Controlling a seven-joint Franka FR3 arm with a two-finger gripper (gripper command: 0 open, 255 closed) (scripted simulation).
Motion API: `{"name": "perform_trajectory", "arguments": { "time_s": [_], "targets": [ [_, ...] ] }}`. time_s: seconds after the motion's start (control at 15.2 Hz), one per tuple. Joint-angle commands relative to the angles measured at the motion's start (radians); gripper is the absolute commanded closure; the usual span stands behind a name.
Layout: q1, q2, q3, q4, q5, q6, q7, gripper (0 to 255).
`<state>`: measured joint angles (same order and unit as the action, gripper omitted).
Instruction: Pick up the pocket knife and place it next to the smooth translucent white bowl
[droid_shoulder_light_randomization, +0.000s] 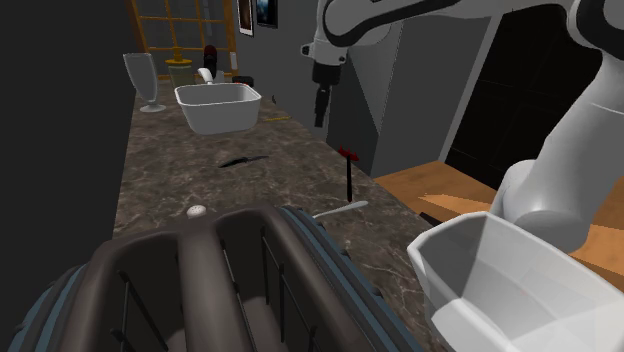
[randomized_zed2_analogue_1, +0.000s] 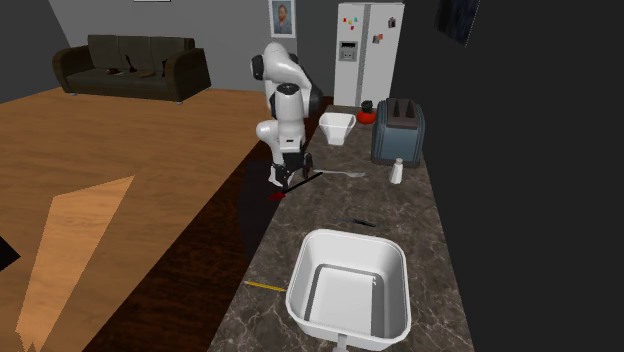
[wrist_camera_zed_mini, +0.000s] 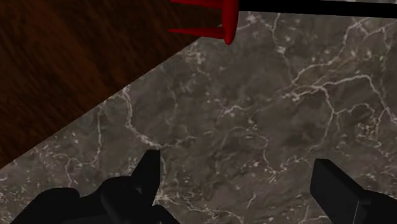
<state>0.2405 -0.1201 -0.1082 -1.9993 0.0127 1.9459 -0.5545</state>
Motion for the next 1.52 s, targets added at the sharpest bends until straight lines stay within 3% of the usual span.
{"name": "perform_trajectory", "arguments": {
  "time_s": [0.0, 1.06, 1.45],
  "targets": [
    [0.015, 0.058, 0.008, 0.044, 0.017, 0.016, -0.053, 0],
    [0.114, 0.482, 0.137, 0.452, 0.077, 0.046, -0.383, 0],
    [0.118, 0.508, 0.138, 0.41, 0.078, 0.114, -0.384, 0]
  ]
}}
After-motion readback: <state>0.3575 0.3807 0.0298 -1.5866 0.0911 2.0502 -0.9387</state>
